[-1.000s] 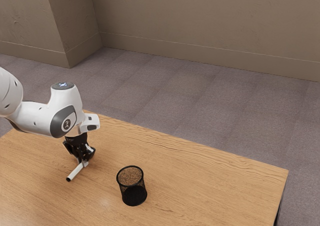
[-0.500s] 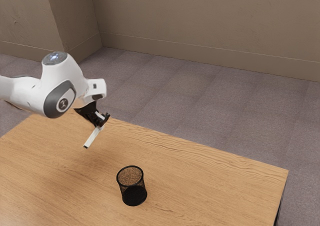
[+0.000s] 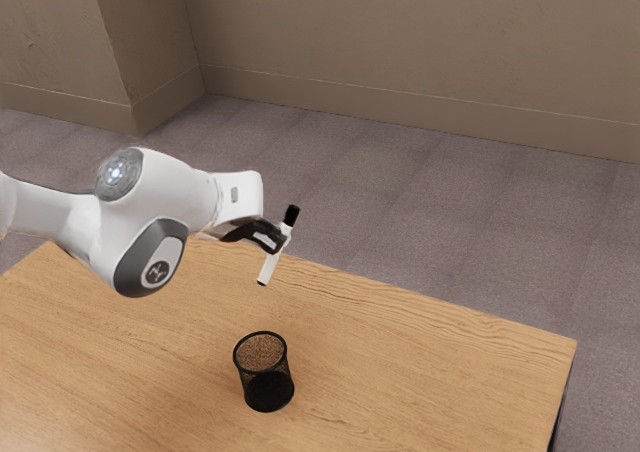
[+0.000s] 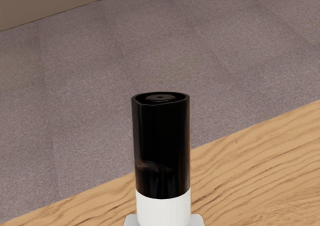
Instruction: Put the marker into the pen holder.
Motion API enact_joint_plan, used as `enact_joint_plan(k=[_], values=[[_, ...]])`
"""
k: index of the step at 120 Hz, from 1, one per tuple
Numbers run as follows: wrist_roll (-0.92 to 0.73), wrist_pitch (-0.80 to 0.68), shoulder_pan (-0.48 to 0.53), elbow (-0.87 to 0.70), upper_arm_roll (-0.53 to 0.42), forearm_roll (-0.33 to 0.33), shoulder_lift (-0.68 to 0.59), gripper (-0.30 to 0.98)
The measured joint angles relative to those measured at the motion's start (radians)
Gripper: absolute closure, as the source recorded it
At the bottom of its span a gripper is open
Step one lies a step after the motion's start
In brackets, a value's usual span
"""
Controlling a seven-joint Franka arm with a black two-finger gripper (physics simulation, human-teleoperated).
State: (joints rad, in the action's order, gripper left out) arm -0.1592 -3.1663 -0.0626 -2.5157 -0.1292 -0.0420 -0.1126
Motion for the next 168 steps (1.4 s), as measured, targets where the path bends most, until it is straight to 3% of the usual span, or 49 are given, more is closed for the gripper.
enact_joint_plan(k=[39,68,111,168], values=[[-0.014,-0.130,-0.001,-0.046,-0.013,0.007,0.061,0.72],[-0.020,-0.178,0.000,-0.202,-0.041,0.028,-0.099,0.72],[-0.024,-0.243,0.000,-0.341,-0.136,0.078,-0.221,0.73],[-0.028,-0.255,0.000,-0.367,-0.218,0.135,-0.175,0.73]])
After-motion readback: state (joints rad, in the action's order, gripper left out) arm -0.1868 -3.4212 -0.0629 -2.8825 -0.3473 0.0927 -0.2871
